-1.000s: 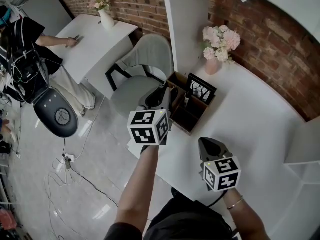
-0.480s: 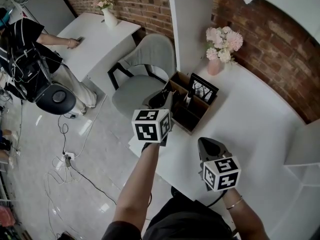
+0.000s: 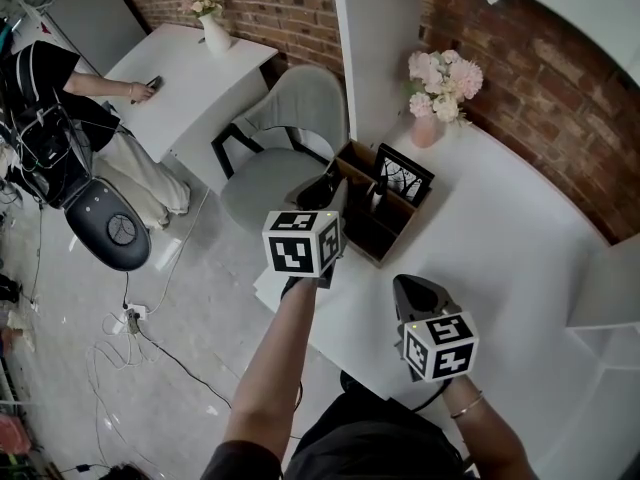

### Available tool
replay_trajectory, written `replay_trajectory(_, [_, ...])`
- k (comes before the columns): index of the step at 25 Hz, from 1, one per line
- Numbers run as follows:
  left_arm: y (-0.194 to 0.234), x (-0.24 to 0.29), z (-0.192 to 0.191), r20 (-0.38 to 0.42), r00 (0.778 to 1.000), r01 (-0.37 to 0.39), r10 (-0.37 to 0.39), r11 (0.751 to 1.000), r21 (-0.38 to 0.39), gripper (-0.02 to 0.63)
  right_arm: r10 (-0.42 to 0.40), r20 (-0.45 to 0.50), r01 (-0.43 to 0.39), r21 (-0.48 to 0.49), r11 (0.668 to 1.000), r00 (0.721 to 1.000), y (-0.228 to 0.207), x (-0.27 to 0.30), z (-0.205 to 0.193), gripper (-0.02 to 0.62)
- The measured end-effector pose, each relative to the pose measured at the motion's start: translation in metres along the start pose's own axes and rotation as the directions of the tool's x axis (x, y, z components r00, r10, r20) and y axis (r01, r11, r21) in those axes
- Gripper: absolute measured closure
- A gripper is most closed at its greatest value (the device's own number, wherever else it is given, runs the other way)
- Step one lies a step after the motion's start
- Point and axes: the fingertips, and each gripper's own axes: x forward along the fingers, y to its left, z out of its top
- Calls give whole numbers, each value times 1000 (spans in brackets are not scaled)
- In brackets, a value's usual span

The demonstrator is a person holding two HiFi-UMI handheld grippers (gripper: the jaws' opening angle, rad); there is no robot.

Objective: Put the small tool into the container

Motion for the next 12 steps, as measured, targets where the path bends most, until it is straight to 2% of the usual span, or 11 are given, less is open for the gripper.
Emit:
replay_trajectory(4, [1, -2, -10, -26, 1000, -3, 3, 1000, -13, 492, 3, -9, -3, 1, 1000, 1000, 0, 0, -3, 591])
replay_trajectory(12, [1, -25, -38, -52, 999, -8, 6, 999, -42, 486, 13, -14, -13, -9, 1000, 1000, 5, 2, -5, 592])
